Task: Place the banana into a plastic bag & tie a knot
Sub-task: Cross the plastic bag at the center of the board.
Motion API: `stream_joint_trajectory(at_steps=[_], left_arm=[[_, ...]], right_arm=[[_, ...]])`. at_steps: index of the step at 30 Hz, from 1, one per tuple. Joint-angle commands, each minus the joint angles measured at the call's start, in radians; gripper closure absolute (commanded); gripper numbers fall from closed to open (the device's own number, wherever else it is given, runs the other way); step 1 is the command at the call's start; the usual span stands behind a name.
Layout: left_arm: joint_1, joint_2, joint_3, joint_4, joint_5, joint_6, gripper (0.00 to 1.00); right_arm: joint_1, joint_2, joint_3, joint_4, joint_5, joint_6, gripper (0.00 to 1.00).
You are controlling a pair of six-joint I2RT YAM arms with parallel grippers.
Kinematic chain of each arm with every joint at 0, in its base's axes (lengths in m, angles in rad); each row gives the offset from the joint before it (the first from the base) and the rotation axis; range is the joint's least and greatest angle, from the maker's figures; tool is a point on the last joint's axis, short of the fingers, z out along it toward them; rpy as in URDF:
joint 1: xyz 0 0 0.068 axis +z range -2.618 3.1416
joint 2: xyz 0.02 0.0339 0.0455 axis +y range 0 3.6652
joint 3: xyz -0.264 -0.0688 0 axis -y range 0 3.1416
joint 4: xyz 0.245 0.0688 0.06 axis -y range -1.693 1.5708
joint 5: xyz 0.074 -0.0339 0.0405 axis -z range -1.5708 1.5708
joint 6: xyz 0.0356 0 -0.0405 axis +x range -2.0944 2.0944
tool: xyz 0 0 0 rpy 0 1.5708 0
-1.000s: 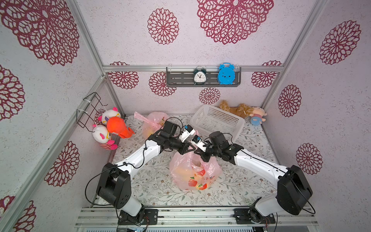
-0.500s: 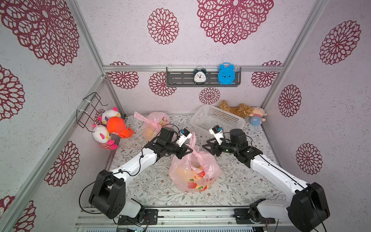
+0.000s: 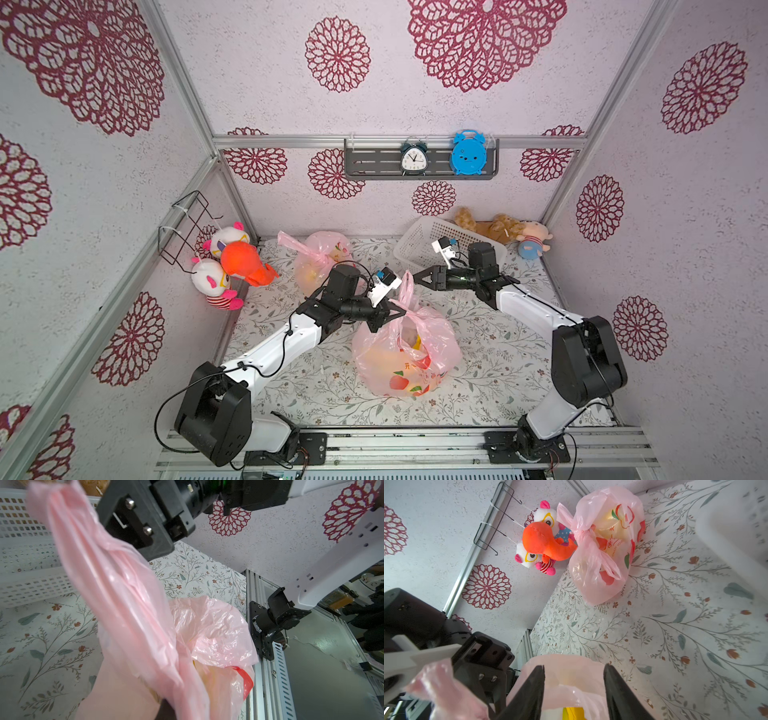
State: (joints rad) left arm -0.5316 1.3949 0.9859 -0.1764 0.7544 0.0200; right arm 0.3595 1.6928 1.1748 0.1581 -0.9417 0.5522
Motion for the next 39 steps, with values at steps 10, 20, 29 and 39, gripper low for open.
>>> stream_joint_trajectory(at_steps=[10,20,29,39], left_arm=[[0.000,0.016,0.008,-0.006,0.092,0.050,1.00],[0.043,0.009,-0.001,-0.028,0.112,0.064,1.00],[0.045,0.022,0.016,-0.052,0.120,0.078,1.00],[0.056,0.010,0.029,-0.090,0.112,0.104,1.00]], right_arm=[[0.080,0.087,0.106,0.248,-0.262,0.211,0.50],[0.093,-0.008,-0.003,0.283,-0.320,0.153,0.59],[0.111,-0.067,-0.003,0.194,-0.376,0.021,0.58],[0.133,-0.117,0.062,-0.450,-0.311,-0.547,0.58]])
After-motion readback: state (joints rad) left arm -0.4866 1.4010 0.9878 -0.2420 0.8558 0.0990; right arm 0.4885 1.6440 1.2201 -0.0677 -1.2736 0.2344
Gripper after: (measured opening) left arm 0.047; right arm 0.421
